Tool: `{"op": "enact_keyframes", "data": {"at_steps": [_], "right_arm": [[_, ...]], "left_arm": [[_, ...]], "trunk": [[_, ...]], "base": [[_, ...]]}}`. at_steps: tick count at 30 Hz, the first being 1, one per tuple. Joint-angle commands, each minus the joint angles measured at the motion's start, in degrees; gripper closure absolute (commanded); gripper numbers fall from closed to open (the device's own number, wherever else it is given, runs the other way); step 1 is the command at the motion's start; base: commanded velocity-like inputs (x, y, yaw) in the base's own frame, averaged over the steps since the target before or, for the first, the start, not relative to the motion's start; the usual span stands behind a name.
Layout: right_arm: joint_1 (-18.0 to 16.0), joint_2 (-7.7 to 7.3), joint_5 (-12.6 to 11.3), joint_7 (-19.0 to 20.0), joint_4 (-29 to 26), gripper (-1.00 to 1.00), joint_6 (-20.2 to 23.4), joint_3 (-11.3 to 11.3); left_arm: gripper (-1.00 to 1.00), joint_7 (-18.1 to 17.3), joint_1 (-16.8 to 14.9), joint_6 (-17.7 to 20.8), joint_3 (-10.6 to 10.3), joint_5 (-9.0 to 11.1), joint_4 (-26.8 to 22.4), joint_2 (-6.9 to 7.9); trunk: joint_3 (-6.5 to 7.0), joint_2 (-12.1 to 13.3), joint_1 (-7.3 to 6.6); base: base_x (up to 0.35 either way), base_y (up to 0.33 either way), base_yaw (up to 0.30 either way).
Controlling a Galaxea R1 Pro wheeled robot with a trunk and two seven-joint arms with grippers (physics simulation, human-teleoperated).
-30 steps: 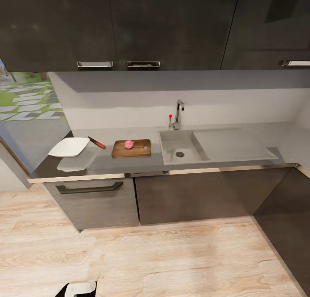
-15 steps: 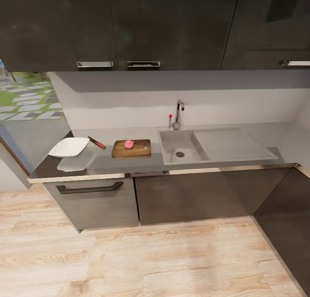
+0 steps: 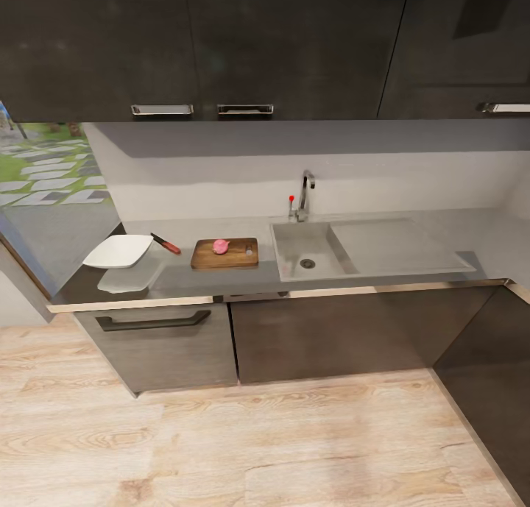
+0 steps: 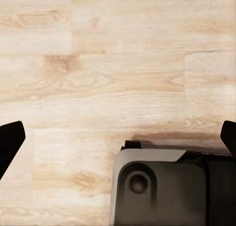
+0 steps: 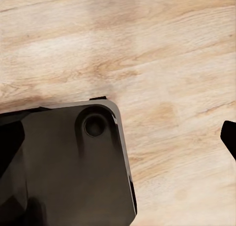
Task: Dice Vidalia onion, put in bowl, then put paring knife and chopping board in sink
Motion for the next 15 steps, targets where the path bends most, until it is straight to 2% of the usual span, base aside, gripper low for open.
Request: {"op": "enact_keyframes", "data": {"at_steps": [1,9,12,14,15], "right_arm": [[0.0,0.04,-0.3,0.2,-0.1,-1.0,-0.1,-0.2],[0.0,0.17,-0.3,0.4,-1.2,-1.0,-0.5,-0.1],[0.0,0.11,-0.2,0.2,-6.4,-1.0,-0.3,-0.1],[0.0,0.09,-0.1,-0.1,-15.5,-1.0,1.2,-0.1],[0.0,0.09,-0.1,-0.1,-17.9,-1.0,2.1,-0.1]], "left_arm": [[-1.0,-0.1,0.0,-0.1,0.2,-0.6,0.1,-0.06],[-1.0,-0.1,0.0,-0.1,0.2,-0.6,2.0,-0.11],[-1.0,-0.1,0.0,-0.1,0.2,-0.6,2.6,-0.13],[-1.0,-0.1,0.0,-0.2,0.2,-0.6,2.9,-0.14],[-1.0,-0.1,0.0,-0.2,0.2,-0.6,3.0,-0.15]], "trunk": [[-0.08,-0.1,0.04],[-0.08,-0.1,0.04],[-0.08,-0.1,0.04],[-0.08,-0.1,0.04],[-0.08,-0.1,0.04]], "base": [[0.0,0.0,0.0],[0.0,0.0,0.0],[0.0,0.0,0.0],[0.0,0.0,0.0],[0.0,0.0,0.0]]}}
